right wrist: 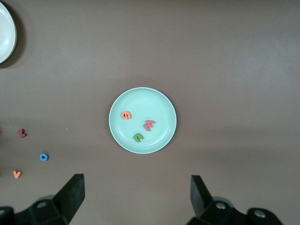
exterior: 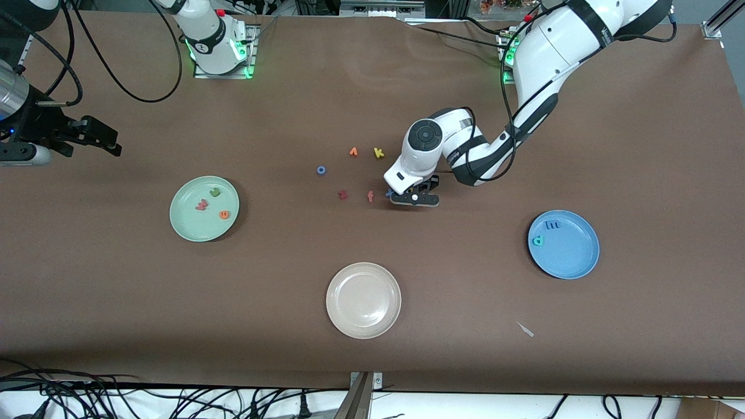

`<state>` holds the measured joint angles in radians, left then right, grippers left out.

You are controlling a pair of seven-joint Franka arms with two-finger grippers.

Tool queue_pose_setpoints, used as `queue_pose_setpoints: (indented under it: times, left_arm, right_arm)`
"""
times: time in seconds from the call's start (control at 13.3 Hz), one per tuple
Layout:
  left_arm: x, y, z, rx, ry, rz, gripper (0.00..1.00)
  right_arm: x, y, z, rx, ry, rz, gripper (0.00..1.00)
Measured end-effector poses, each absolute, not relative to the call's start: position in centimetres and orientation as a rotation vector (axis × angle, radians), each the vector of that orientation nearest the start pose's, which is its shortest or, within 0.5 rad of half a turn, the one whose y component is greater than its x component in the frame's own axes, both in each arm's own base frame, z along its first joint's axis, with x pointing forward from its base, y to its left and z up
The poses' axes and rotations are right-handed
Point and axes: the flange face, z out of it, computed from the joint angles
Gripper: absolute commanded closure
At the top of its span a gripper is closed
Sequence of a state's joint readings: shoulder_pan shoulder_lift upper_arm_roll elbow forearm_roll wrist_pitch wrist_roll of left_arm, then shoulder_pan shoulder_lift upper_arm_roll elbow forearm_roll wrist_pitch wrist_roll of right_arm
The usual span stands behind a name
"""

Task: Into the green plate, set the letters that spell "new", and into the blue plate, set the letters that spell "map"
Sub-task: 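Grasp the yellow d among the letters with the left gripper, then place the yellow d on the blue plate with the left gripper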

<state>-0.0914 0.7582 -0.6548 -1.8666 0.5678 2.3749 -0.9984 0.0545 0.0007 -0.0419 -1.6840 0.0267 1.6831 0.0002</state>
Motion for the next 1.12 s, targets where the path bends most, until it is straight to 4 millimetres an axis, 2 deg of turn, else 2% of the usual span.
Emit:
queue_pose_setpoints:
  times: [0.07,0.22,0.45,0.53,0.67,0.82,0.9,0.97,1.12]
  left_arm:
    - [47.6,-40.8,17.2,-3.154,0.083,0.101,0.8]
    - [47.7,-40.8,17.3,-3.153,0.083,0.099,0.86]
    - [47.8,-40.7,17.4,-3.153,0.083,0.097,0.88]
    - [48.2,-40.5,17.4,-3.151,0.078,0.091,0.96]
    - [50.0,-39.0,18.0,-3.118,0.074,0.102,0.96]
    - [52.9,-36.7,20.2,-3.09,0.122,0.159,0.95]
    - [54.7,-34.7,21.9,-3.073,0.164,0.213,0.95]
    - [56.7,-32.2,23.5,-3.047,0.226,0.256,0.95]
    - [60.2,-26.5,25.5,-3.01,0.367,0.311,0.93]
  right_arm:
    - [56.1,1.0,58.0,-3.115,-0.014,0.003,0.0]
    - [56.2,0.9,58.0,-3.115,-0.014,0.004,0.0]
    - [56.2,0.9,58.0,-3.115,-0.013,0.004,0.0]
    - [56.2,0.9,58.0,-3.115,-0.013,0.004,0.0]
    - [56.2,0.9,58.0,-3.115,-0.013,0.005,0.0]
    - [56.2,0.9,57.9,-3.115,-0.013,0.005,0.0]
    - [56.2,0.9,57.9,-3.115,-0.013,0.005,0.0]
    - [56.2,0.9,57.9,-3.115,-0.012,0.005,0.0]
    - [56.2,0.9,57.9,-3.115,-0.012,0.005,0.0]
